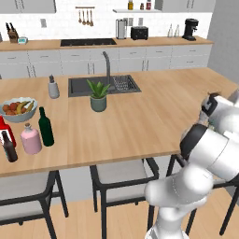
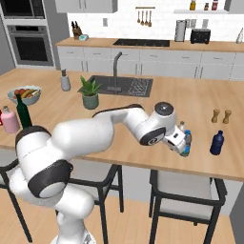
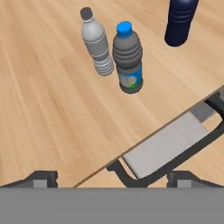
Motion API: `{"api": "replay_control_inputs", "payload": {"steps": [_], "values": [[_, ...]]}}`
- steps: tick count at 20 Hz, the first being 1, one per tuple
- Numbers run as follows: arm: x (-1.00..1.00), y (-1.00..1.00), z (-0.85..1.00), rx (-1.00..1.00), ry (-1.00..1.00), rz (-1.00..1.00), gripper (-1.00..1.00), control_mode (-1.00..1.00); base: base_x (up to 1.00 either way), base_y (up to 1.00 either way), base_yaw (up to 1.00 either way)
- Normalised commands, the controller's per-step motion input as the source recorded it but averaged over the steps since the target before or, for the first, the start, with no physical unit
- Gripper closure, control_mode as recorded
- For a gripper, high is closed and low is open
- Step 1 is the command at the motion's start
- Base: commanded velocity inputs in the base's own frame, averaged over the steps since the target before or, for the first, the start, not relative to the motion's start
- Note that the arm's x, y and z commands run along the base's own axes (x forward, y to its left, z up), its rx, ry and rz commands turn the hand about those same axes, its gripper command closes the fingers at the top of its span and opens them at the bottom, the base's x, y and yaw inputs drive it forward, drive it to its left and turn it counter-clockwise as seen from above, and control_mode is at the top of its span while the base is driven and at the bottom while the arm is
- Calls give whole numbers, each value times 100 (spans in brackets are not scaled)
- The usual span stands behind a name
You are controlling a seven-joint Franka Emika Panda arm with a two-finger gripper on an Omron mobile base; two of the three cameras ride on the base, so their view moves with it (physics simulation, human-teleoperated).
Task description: Move the plastic bottles in the middle to the plastics group, and the glass bottles in the middle to the glass group.
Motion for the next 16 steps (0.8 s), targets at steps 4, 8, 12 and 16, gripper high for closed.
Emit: {"api": "replay_control_inputs", "payload": {"steps": [4,8,12,16], "values": [[-84,49,-1,-1,-7,33,-100,-100,0,0,0],[-16,53,-9,-1,10,21,-100,-100,0,0,0],[39,97,0,-8,1,1,-100,-100,0,0,0],[36,89,6,-8,-1,0,-100,-100,0,0,0]]}}
